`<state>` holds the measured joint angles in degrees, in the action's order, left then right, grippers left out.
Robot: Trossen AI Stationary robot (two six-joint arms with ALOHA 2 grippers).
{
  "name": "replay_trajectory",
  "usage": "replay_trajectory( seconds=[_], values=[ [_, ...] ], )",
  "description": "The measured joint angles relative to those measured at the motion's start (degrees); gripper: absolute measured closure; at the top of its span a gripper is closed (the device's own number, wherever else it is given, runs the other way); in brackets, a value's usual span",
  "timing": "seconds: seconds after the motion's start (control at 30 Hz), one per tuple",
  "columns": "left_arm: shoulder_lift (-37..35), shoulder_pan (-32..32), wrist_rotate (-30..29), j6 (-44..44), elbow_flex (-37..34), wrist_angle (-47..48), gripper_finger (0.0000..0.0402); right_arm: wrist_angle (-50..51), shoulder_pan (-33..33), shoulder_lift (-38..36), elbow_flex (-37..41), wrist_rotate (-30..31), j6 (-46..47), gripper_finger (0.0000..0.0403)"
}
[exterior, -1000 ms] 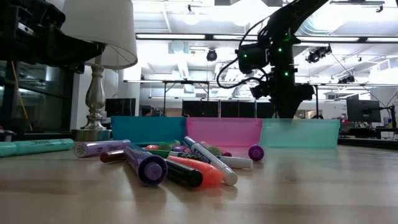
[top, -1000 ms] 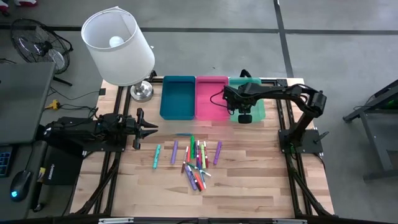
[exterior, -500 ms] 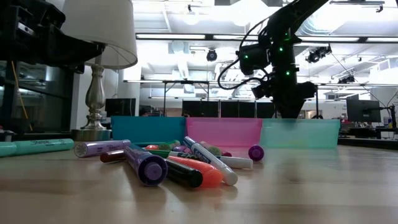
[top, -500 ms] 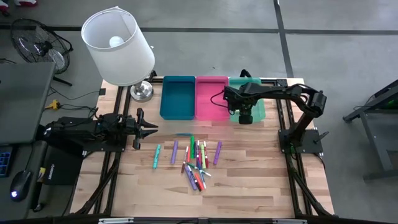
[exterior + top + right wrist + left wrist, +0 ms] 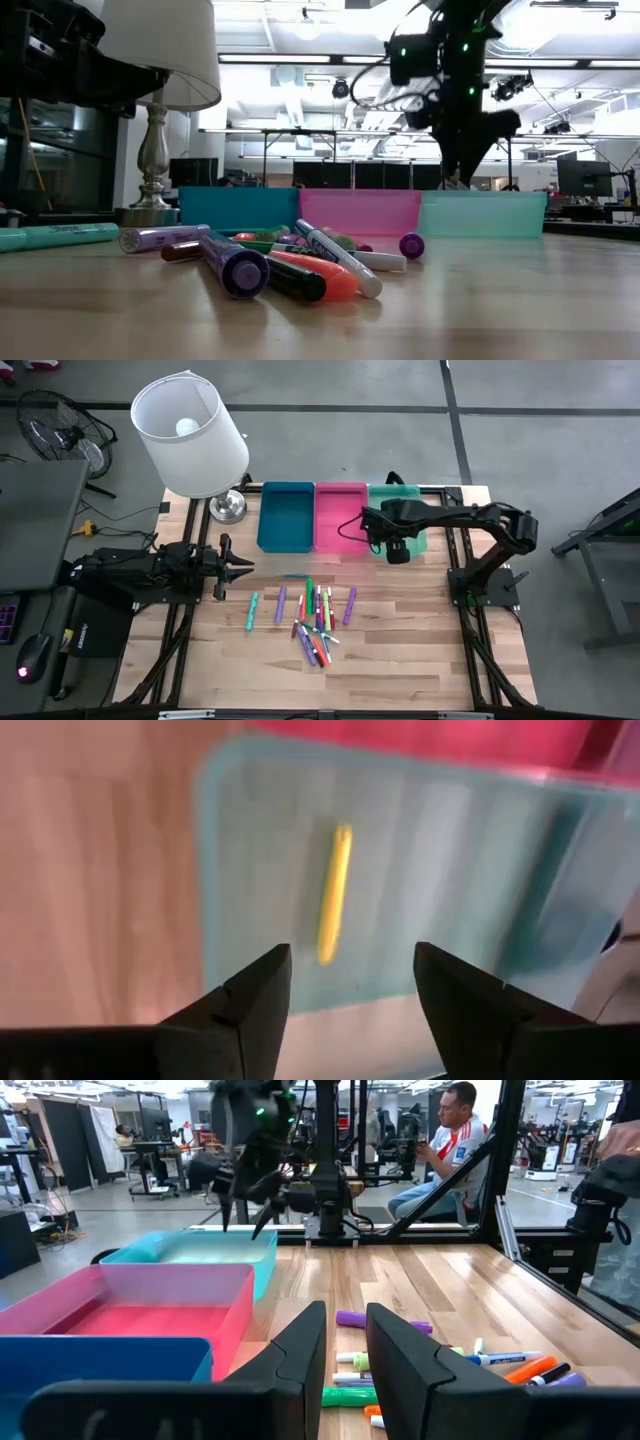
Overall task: Pick & Place Markers
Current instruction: Put the purple highlighter into the pink bin
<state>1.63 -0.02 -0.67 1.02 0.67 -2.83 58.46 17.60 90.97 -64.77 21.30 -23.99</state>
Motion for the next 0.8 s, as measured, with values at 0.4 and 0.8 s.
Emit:
replay_trajectory(
  seconds=[0.4,0.8],
  values=[
    [0.0,0.0,0.0,0.0,0.0,0.0,0.0328,-3.8,-14.4,-1.4,0.0,-9.8,-9.1,0.0219],
    [0.0,0.0,0.0,0.0,0.0,0.0,0.0328,-17.0,-20.4,4.8,0.0,-16.3,-22.1,0.0242]
  ],
)
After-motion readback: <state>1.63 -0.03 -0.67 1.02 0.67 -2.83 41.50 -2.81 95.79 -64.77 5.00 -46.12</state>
